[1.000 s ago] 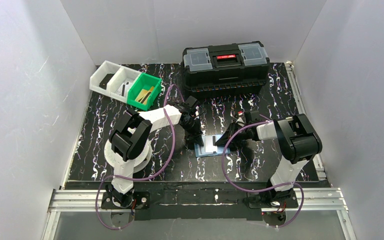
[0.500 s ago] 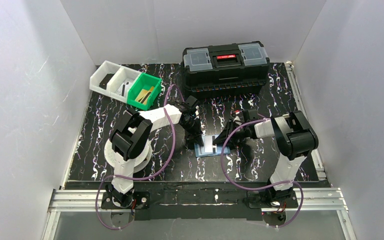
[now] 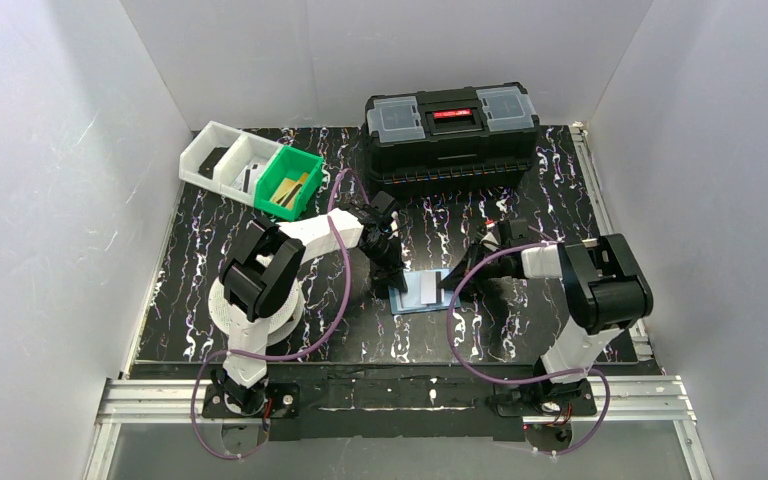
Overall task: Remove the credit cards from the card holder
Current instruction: Remove the credit card from the card holder.
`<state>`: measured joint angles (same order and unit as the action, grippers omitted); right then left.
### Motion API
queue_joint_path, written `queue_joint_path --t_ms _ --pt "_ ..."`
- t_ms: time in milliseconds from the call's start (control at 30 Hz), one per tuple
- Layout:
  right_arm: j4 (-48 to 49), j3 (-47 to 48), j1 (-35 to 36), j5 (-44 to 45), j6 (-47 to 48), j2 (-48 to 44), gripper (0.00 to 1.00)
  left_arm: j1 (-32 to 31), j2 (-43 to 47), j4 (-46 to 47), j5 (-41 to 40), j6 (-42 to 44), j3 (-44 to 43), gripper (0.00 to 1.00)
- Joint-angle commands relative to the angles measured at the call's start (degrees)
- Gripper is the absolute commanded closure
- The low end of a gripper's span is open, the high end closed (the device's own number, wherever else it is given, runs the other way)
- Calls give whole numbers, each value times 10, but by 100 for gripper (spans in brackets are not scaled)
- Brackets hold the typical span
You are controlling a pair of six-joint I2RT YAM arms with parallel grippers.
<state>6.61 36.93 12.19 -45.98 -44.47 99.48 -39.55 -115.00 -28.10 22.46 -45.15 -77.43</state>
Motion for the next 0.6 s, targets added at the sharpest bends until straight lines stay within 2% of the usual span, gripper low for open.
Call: queue_joint_path --t_ms 0,367,567 --pt "-65 -2 -15 70 43 -44 99 -1 -43 -47 -107 28 31 100" --pt "-142 28 -16 72 54 -108 99 -1 -25 -44 -87 29 13 100" --pt "-181 65 -16 58 53 -139 99 0 28 -59 -78 28 -27 99"
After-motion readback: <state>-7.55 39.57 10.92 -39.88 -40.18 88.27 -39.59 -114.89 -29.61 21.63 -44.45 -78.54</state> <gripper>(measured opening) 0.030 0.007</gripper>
